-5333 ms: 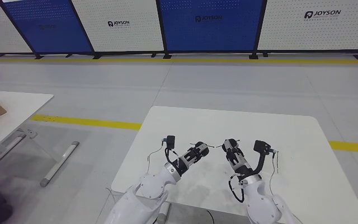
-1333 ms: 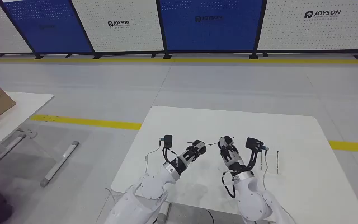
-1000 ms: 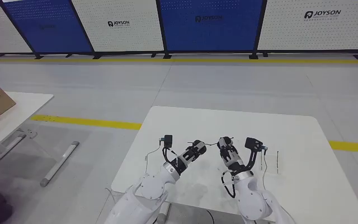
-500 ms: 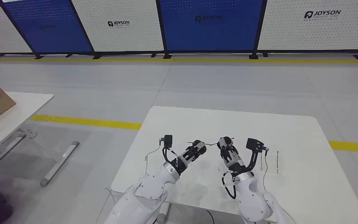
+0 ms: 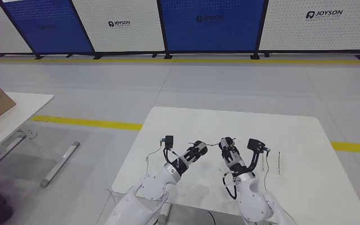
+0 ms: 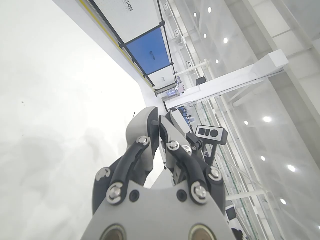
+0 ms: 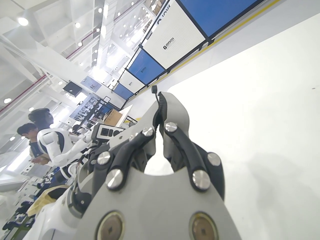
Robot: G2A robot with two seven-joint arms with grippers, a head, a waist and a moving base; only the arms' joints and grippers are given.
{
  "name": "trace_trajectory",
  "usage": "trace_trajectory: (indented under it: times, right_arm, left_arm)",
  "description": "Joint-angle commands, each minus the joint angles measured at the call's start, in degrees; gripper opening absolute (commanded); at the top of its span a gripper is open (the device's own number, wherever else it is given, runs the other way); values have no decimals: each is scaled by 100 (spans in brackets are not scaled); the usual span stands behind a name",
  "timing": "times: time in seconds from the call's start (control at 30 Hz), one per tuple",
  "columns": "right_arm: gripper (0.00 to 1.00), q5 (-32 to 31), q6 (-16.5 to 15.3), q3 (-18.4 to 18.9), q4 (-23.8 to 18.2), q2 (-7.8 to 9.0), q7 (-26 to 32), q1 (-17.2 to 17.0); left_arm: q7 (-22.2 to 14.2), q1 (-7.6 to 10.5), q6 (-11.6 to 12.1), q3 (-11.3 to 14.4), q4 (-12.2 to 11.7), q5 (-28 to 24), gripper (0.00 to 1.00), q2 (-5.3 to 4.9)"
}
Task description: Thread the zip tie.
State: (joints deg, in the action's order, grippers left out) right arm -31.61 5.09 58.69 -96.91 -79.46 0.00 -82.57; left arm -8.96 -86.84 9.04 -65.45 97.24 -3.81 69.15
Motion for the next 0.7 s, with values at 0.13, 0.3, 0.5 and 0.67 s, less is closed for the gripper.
trace_trajectory:
  times: [0.13,0.3,0.5,0.67]
  right_arm:
    - [0,-18,18,8,-4,-15,0,2]
    - [0,-58,41,25,-42,-21,29,-13]
    - [0,-80,18,97,-151,-15,23,-123]
    - [0,-82,-16,164,-180,-8,52,-194]
  left_arm:
    - [0,0,0,0,0,0,0,0]
    - [0,0,0,0,0,0,0,0]
    - [0,0,0,0,0,0,0,0]
    - [0,0,0,0,0,0,0,0]
